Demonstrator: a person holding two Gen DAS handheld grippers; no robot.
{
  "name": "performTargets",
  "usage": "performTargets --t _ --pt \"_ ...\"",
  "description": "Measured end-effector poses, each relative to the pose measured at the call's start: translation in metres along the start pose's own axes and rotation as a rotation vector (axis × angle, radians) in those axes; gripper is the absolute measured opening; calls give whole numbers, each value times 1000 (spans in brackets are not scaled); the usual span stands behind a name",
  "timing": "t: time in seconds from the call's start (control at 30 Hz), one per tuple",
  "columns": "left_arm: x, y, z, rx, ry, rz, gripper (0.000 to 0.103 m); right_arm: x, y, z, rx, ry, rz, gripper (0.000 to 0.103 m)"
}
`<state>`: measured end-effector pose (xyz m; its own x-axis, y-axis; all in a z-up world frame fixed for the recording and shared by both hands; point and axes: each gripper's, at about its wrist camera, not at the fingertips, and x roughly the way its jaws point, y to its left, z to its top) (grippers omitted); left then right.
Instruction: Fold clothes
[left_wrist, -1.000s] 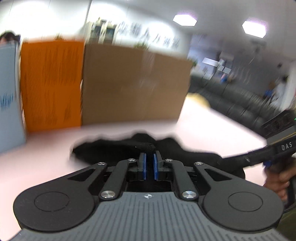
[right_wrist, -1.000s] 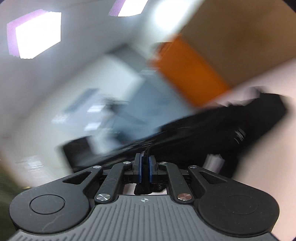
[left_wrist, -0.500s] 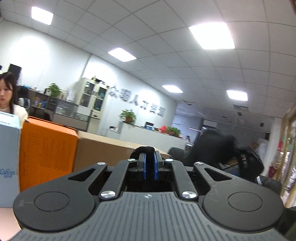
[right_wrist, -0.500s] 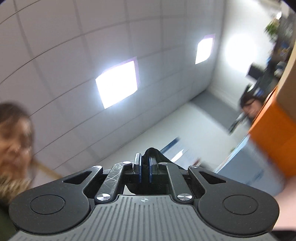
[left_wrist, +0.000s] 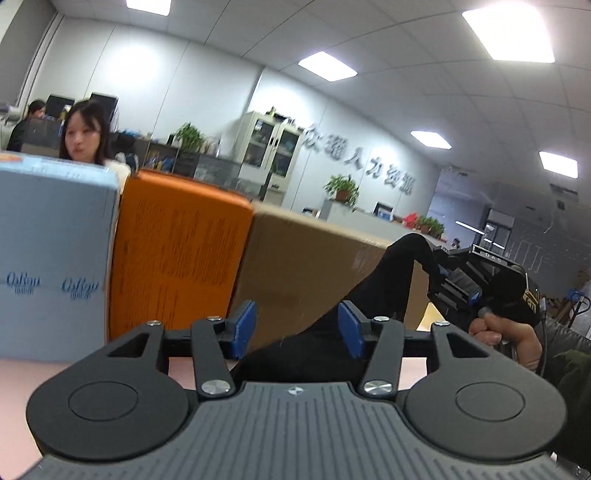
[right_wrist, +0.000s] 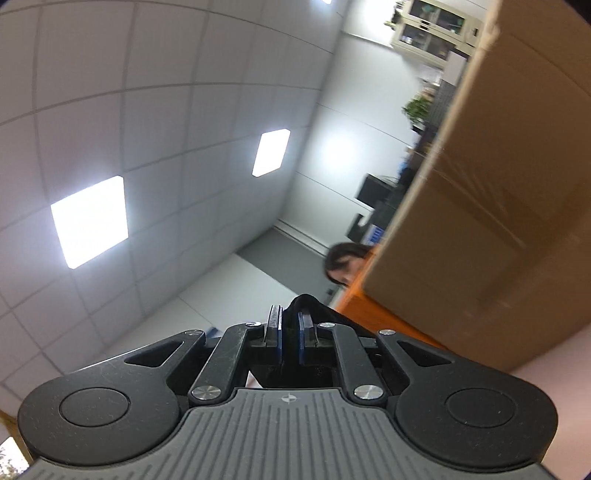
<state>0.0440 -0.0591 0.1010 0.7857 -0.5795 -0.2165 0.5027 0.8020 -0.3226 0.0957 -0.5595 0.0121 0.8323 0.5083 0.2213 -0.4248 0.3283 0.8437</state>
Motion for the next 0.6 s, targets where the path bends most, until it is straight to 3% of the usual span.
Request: performTargets --t 0.17,0.3,0.33,0.4,0.43,0.6 --pt "24 12 -12 13 61 27 53 28 -41 -12 38 46 -77 9" --pt "40 5 -20 38 108 48 73 42 -60 -14 54 35 -125 10" --pt "45 5 -26 38 131 51 78 43 -64 -14 56 32 -137 14" --pt "55 6 -38 38 179 56 80 43 -69 -15 54 26 -164 35" --pt "59 7 -46 39 212 61 82 40 -70 -17 53 21 -178 53" --pt "82 13 -105 -7 444 68 83 0 -65 -30 36 32 -261 61"
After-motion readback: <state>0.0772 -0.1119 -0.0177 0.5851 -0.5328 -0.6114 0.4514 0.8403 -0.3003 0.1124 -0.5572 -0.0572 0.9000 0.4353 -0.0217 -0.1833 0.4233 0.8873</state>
